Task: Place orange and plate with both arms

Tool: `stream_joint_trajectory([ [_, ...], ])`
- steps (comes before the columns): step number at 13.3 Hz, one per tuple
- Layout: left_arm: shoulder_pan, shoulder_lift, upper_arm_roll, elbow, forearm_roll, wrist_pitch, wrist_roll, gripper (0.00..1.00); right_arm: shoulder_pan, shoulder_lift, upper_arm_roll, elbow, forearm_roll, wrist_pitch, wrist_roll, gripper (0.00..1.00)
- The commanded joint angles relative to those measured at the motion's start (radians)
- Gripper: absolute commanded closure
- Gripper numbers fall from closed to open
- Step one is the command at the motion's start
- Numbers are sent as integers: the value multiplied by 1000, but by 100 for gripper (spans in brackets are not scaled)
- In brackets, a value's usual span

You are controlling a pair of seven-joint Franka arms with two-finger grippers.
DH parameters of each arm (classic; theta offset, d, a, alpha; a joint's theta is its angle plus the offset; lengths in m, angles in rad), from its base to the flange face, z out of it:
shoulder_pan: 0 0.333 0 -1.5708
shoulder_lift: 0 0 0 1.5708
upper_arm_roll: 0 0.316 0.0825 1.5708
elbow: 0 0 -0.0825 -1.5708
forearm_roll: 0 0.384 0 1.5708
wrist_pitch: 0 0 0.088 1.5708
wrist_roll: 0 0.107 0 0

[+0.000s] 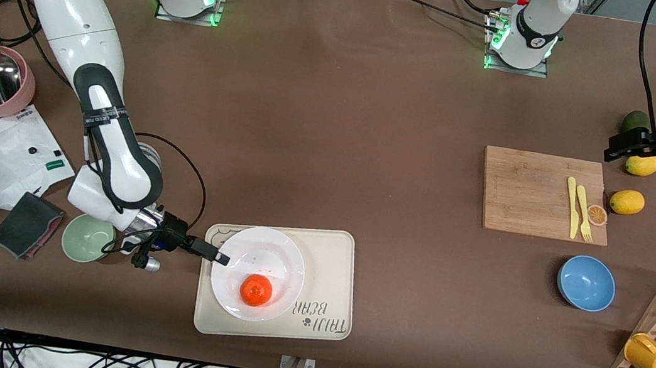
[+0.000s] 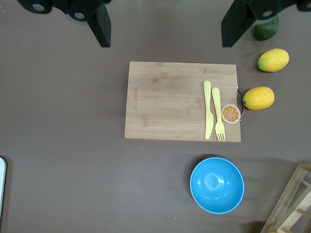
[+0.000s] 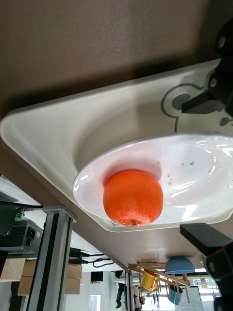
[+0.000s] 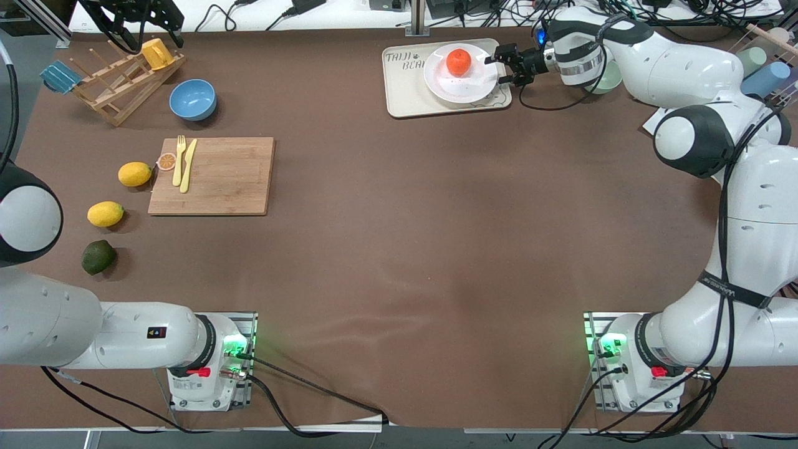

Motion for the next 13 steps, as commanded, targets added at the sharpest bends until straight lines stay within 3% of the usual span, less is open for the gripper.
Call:
stream_joint_trajectory([
  [1,3,7,-4,25,-16,-10,6,0,-1,-20,1,7,-129,-13,9,1],
  [3,3,8,-5,25,-13,-1,3,0,-10,-36,-4,-5,-271,-40,9,1],
  [5,2,13,-5,22,-13,4,-3,0,-6,-69,-50,-10,-380,-111,9,1],
  [7,2,14,-5,19,-12,25,-3,0,-7,-119,-108,-10,-561,-242,9,0],
  [13,-11,16,-10,21,-7,27,-5,0,-6,-283,-209,-4,-827,-598,54,0],
])
